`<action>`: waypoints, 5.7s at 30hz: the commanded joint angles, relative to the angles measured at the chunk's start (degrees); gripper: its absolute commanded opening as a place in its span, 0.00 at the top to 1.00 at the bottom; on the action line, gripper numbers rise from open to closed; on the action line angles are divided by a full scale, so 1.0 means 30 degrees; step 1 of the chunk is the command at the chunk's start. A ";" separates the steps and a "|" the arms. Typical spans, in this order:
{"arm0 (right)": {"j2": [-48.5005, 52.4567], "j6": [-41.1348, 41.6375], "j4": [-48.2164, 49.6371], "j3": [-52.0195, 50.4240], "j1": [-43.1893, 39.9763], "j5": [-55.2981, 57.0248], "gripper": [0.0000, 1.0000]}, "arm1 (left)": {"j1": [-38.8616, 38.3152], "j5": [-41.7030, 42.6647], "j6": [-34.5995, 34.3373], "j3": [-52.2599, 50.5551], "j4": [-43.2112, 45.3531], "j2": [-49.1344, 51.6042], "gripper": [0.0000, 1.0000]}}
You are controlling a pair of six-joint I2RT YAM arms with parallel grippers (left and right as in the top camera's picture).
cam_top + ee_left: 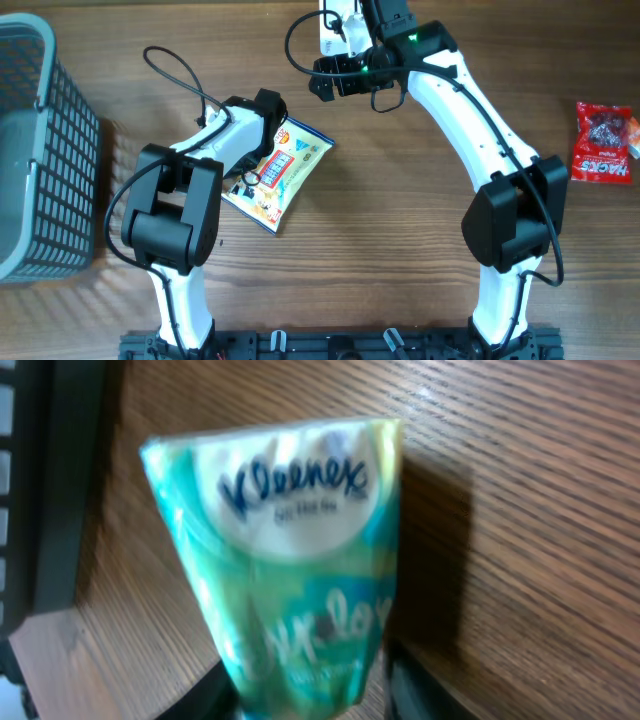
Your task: Scan the item barcode
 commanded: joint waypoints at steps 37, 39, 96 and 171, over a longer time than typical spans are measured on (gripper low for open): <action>0.0211 0.7766 -0.0226 0.0015 0.0189 -0.4466 0.00 | 1.5395 0.5865 -0.3155 0.2346 -0.6317 -2.2360 0.00; 0.0211 0.4226 0.0175 0.0015 0.1348 -0.5049 0.00 | 1.5431 0.5931 -0.3147 0.2266 -0.6397 -2.2265 0.00; 0.5260 0.8167 0.7468 0.0131 0.7286 0.1778 0.96 | 1.5431 0.6207 -0.3133 0.2251 -0.9763 -2.0138 0.00; -0.2514 0.7002 0.4087 -1.0404 -0.5100 -0.0503 0.96 | -0.0146 1.3216 -0.0554 -0.3075 -0.1501 -1.0010 0.47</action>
